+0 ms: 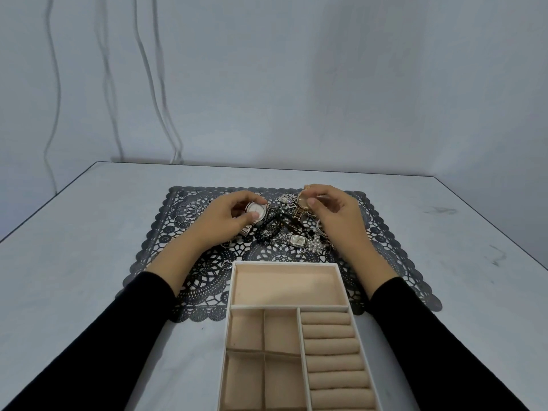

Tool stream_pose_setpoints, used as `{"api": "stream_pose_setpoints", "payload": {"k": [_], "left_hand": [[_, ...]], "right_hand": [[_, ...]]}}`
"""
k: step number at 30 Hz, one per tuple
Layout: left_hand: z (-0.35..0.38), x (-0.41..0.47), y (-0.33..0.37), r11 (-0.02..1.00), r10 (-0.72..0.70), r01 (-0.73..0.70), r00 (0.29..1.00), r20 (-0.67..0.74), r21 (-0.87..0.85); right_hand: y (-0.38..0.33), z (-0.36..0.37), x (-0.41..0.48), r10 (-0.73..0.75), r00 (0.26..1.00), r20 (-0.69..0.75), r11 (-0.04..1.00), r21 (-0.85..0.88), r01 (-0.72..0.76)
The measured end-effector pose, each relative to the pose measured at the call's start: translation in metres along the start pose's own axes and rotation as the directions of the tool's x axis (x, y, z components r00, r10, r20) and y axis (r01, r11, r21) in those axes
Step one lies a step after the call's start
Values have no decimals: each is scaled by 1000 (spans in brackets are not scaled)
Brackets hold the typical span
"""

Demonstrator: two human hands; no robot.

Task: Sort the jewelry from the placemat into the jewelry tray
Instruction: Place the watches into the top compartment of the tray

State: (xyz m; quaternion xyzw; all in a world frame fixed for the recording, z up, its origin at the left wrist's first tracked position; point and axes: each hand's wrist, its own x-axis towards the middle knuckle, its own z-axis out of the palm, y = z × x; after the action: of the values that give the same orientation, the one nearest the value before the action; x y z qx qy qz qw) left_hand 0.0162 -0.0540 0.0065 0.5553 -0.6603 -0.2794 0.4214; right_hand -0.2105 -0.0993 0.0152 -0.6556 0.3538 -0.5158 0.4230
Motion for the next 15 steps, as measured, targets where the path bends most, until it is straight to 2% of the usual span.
{"api": "stream_pose_setpoints", "payload": {"k": [9,15], "left_hand": [[-1,-6,11,997,2,-10,994,-110,-71],[-3,-15,19,988,-7,-25,978,-208,-150]], "right_hand": [[-19,2,-4,92,994,-52,985,148,-84],[-34,1,-6,112,991,-73,980,171,-98]]}}
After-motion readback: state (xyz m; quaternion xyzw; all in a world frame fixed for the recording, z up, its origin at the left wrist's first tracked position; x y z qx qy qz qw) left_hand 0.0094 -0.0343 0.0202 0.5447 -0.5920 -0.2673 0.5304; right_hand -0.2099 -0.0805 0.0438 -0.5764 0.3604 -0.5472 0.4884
